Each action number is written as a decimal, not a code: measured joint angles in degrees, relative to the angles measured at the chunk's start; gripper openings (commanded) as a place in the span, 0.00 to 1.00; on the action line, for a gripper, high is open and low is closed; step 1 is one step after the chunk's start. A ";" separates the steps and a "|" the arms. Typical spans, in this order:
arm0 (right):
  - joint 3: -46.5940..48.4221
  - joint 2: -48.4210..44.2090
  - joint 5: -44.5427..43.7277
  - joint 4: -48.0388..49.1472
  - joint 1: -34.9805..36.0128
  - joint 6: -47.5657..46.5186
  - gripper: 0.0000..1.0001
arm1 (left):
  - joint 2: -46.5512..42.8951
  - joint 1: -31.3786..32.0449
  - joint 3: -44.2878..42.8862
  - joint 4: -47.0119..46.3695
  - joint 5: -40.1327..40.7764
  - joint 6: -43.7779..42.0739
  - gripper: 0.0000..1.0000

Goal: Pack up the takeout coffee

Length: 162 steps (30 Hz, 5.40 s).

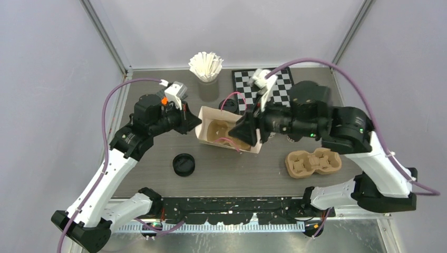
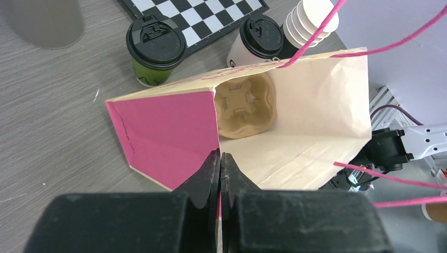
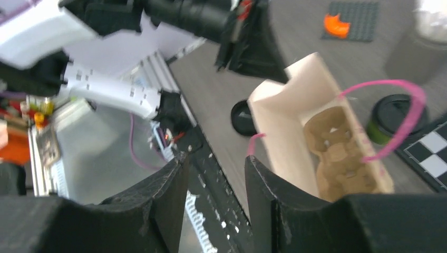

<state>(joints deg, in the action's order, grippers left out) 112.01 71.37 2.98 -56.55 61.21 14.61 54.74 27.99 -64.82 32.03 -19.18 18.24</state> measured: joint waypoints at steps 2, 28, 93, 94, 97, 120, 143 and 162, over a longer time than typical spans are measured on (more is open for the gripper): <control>0.17 1.60 -0.50 -1.01 3.56 -1.07 0.42 | 0.00 0.00 0.00 0.07 0.04 0.00 0.00; -4.07 -3.43 -34.47 0.81 -5.84 -3.43 0.82 | -4.00 0.00 3.56 -1.53 -1.51 -0.68 0.00; -11.54 36.06 1.14 -10.34 -45.33 -15.91 0.93 | -3.39 0.00 -2.78 14.53 -8.52 -0.74 0.00; -13.31 35.82 1.14 -8.79 -45.33 -16.28 0.93 | -3.32 0.00 -2.78 14.53 -8.52 -0.74 0.00; -18.45 33.88 1.31 -4.26 -45.33 -17.57 0.93 | -3.10 0.00 -2.78 14.56 -8.70 -0.85 0.00; -32.17 23.82 3.19 10.34 -45.33 -23.17 0.87 | -2.47 0.00 -2.78 14.56 -9.40 -1.14 0.00; -35.54 19.34 2.62 10.16 -45.31 -25.03 0.93 | -2.49 0.00 -2.78 14.56 -9.42 -1.09 0.00; -36.83 19.19 2.45 10.49 -45.31 -24.72 0.71 | -2.47 0.00 -2.75 14.53 -9.33 -0.55 0.02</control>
<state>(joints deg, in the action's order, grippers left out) 75.18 90.56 5.43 -46.06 15.90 -10.11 52.27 27.99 -67.57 46.57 -28.51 17.69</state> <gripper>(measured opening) 0.826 0.008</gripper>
